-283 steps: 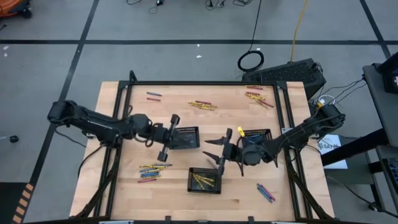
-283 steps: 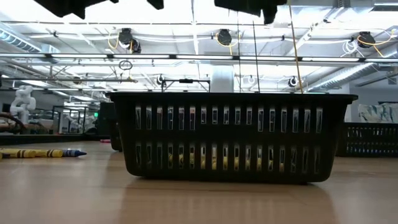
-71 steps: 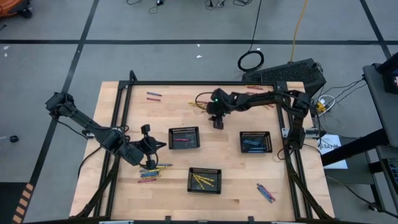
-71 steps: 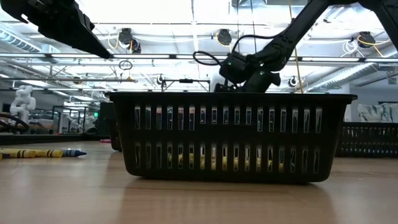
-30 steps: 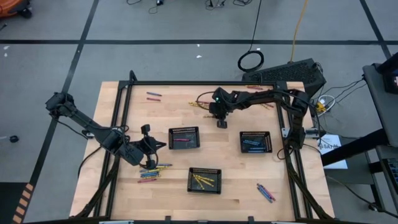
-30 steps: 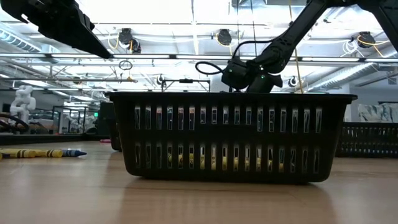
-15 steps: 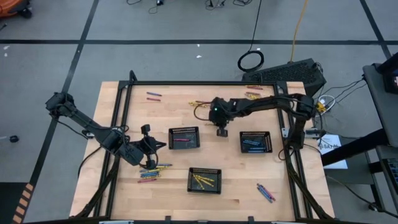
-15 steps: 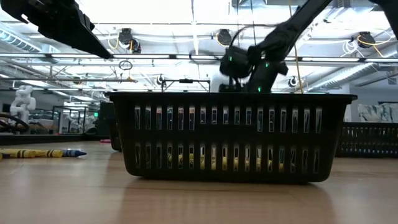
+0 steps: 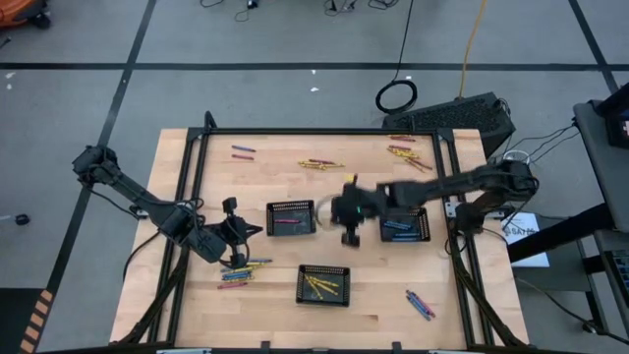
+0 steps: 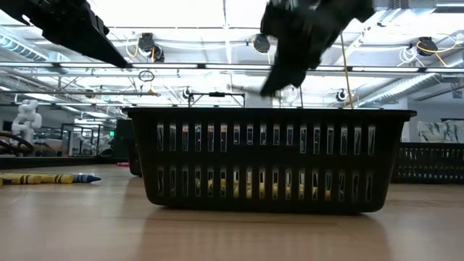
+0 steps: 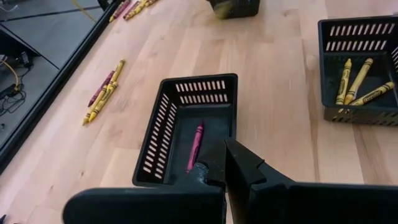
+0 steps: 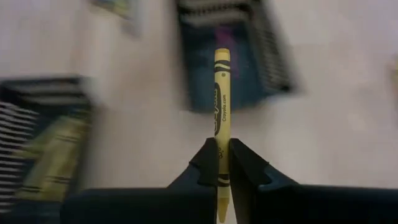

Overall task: Sort crayons
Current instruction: Put the yellow crayon into the bottom black bin

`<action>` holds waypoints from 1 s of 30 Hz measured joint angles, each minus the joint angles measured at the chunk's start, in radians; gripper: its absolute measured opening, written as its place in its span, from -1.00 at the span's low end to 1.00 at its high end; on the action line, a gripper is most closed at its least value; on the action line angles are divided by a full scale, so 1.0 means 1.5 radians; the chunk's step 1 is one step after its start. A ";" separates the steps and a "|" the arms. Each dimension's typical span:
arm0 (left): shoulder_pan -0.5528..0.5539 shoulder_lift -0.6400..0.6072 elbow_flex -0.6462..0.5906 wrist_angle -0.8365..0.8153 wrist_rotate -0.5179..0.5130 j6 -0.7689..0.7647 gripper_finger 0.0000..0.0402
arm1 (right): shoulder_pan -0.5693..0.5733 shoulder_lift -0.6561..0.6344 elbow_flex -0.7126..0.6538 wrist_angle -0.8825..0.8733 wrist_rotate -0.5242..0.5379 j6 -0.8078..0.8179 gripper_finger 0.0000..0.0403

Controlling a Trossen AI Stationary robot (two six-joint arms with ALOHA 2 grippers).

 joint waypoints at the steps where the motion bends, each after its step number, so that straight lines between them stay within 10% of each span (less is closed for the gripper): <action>1: 0.000 0.000 0.000 0.000 -0.001 0.000 -0.99 | 0.025 0.001 0.000 0.017 -0.001 0.028 -1.00; 11: 0.000 0.000 0.000 0.014 -0.059 -0.004 -0.99 | 0.194 0.140 0.001 0.270 -0.073 0.206 -1.00; 30: 0.001 0.096 0.000 0.188 -0.090 0.054 -0.99 | 0.191 0.212 0.001 0.229 -0.072 0.316 -0.69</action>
